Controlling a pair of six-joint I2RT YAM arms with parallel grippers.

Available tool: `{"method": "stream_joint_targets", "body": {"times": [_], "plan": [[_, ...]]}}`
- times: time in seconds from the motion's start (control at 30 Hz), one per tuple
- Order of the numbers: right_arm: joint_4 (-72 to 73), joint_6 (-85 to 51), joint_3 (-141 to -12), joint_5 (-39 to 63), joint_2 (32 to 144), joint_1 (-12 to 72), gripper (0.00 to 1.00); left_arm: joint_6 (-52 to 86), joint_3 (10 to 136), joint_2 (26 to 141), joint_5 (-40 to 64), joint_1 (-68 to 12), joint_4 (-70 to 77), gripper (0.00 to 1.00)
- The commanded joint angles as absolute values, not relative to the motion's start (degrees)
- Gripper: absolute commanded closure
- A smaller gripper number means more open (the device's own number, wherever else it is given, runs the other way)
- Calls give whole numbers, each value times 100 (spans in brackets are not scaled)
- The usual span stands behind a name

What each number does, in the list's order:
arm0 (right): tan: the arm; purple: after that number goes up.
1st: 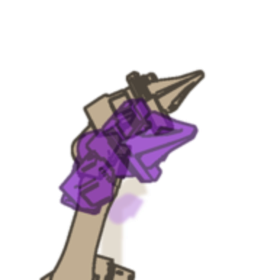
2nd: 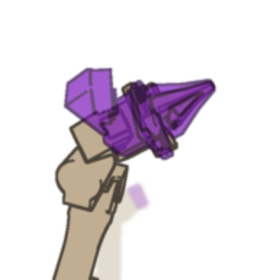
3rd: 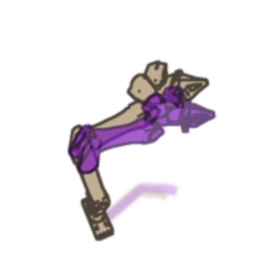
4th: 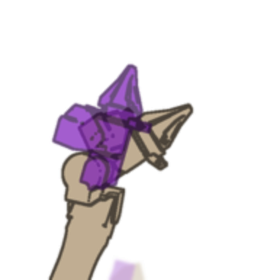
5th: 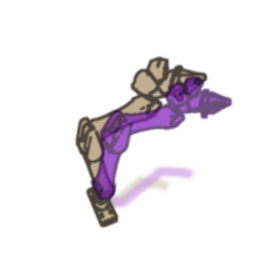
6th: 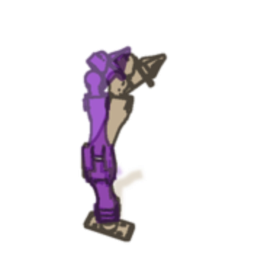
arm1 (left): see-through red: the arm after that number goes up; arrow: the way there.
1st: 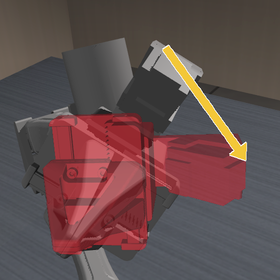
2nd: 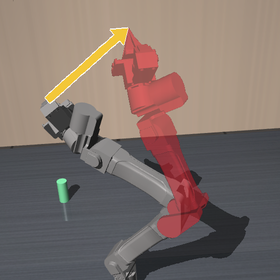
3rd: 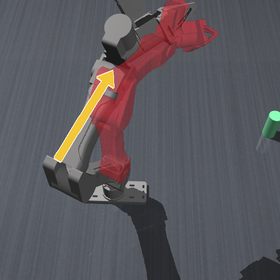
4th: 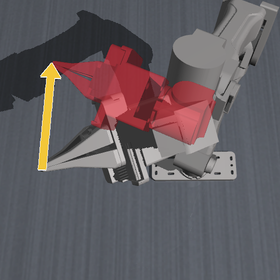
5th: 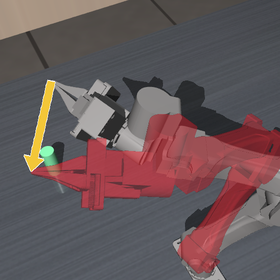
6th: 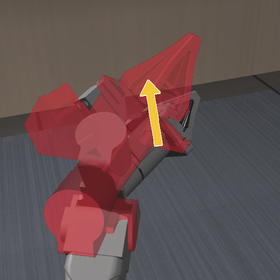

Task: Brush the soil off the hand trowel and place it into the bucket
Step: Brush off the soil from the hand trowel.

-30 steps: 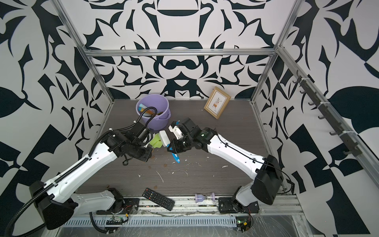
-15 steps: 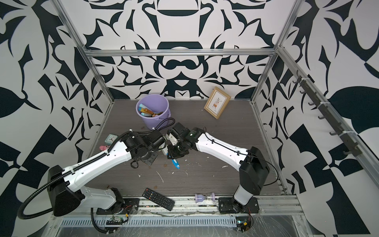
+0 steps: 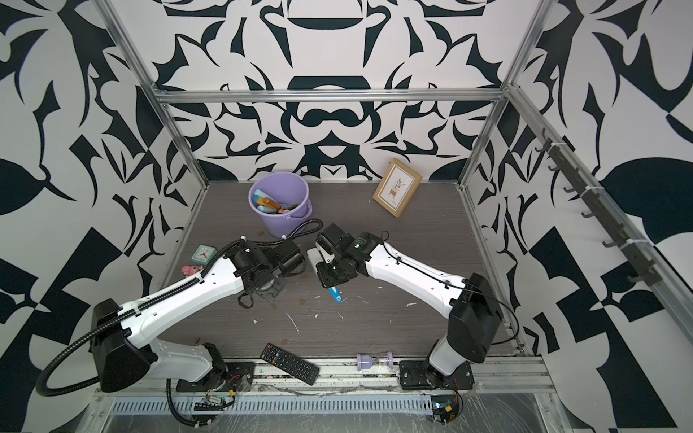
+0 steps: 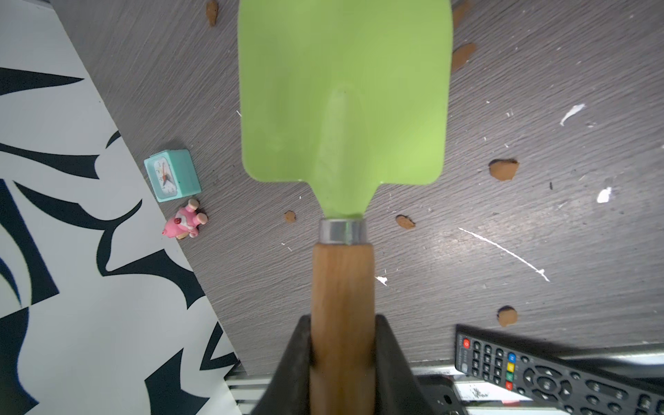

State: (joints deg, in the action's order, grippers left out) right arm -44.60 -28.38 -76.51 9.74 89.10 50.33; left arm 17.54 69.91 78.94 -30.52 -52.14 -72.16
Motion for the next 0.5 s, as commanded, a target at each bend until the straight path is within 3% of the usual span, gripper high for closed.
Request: {"method": "stream_joint_targets", "body": {"times": [0.0,0.33,0.47], "plan": [[-3995,-2930,-7526,1105,8445,5061,100,1924,7158,7902,-3169,-5229,-7551,100],[-2734,-2973,-7180,1833,8809,5215,100,1936,7168,7925,-2855,-5229,-7322,100],[-2397,-2960,-6592,1966,8727,4835,100,2080,7159,8033,-2723,-5229,-7378,100]]}}
